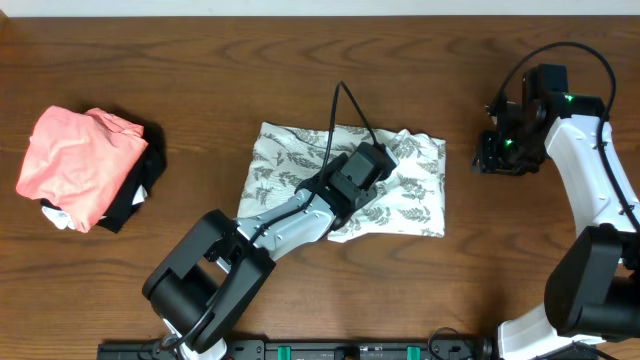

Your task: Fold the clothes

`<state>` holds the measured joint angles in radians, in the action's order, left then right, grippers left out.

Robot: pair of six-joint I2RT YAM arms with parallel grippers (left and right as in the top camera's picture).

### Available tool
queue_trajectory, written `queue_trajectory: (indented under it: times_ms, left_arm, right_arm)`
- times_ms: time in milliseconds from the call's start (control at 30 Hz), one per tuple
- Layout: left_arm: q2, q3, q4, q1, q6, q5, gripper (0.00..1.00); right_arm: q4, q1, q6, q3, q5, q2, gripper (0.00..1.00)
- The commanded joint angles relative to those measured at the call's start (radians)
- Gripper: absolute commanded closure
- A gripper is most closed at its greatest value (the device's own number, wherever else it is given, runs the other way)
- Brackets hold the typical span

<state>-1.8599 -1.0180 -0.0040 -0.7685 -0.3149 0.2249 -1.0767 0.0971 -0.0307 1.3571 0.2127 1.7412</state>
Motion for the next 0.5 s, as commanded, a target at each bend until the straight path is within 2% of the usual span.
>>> queue_trajectory:
  times_ms: [0,333,467]
  left_arm:
    - [0.023,-0.014,-0.012,0.007,0.002,0.129,0.94]
    - [0.114,-0.014,-0.114,0.050,0.067,0.138,0.94]
    - [0.114,-0.014,-0.174,0.094,0.146,0.161,0.94]
  right_arm:
    - [0.001,-0.005,-0.009,0.002,0.000,-0.005,0.69]
    - [0.003,-0.005,-0.009,0.002,0.000,-0.005,0.69]
    - [0.003,-0.005,-0.009,0.002,0.000,-0.005,0.69]
